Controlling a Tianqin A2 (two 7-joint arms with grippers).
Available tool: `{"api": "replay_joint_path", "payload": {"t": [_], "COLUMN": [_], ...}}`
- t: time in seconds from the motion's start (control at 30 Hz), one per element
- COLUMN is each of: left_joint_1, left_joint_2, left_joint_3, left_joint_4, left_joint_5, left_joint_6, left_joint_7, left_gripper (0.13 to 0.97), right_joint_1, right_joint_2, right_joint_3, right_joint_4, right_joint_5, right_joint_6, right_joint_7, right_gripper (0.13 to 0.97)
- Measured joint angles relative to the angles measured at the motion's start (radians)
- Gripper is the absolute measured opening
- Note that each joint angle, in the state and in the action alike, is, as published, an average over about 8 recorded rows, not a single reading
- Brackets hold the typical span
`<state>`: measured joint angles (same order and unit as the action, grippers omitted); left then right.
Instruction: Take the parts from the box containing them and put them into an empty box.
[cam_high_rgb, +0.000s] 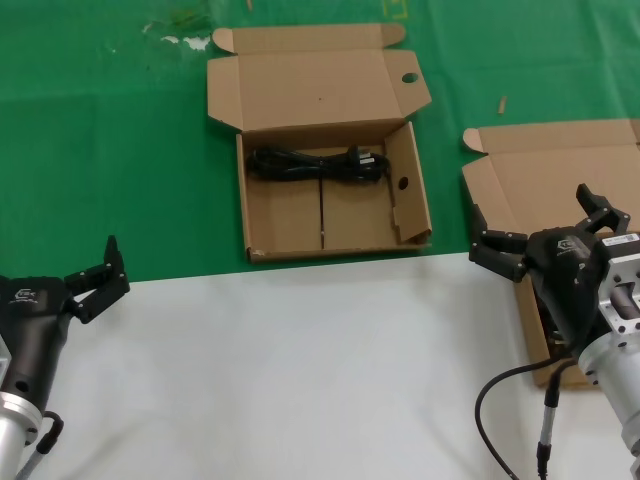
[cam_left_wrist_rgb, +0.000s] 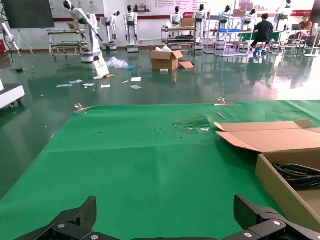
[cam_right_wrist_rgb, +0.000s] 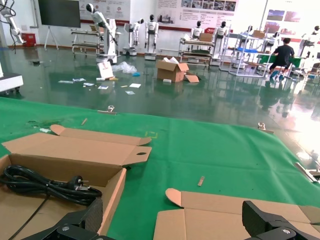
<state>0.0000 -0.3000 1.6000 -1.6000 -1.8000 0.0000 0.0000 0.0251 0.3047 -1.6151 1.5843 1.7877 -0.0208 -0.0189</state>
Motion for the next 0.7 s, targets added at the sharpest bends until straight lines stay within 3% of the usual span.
{"api": "replay_joint_path", "payload": {"t": [0.7], "left_joint_1": [0.0], "left_joint_2": [0.0], "left_joint_3": [0.0], "left_joint_4": [0.0], "left_joint_5": [0.0], "left_joint_6": [0.0], "left_joint_7": [0.0], "left_gripper": [0.966], "right_joint_1": [0.0], "right_joint_2": [0.0], "right_joint_3": [0.0], "right_joint_4": [0.0], "right_joint_5": [0.0], "right_joint_6": [0.0], "right_joint_7": [0.0], "right_gripper": [0.966]}}
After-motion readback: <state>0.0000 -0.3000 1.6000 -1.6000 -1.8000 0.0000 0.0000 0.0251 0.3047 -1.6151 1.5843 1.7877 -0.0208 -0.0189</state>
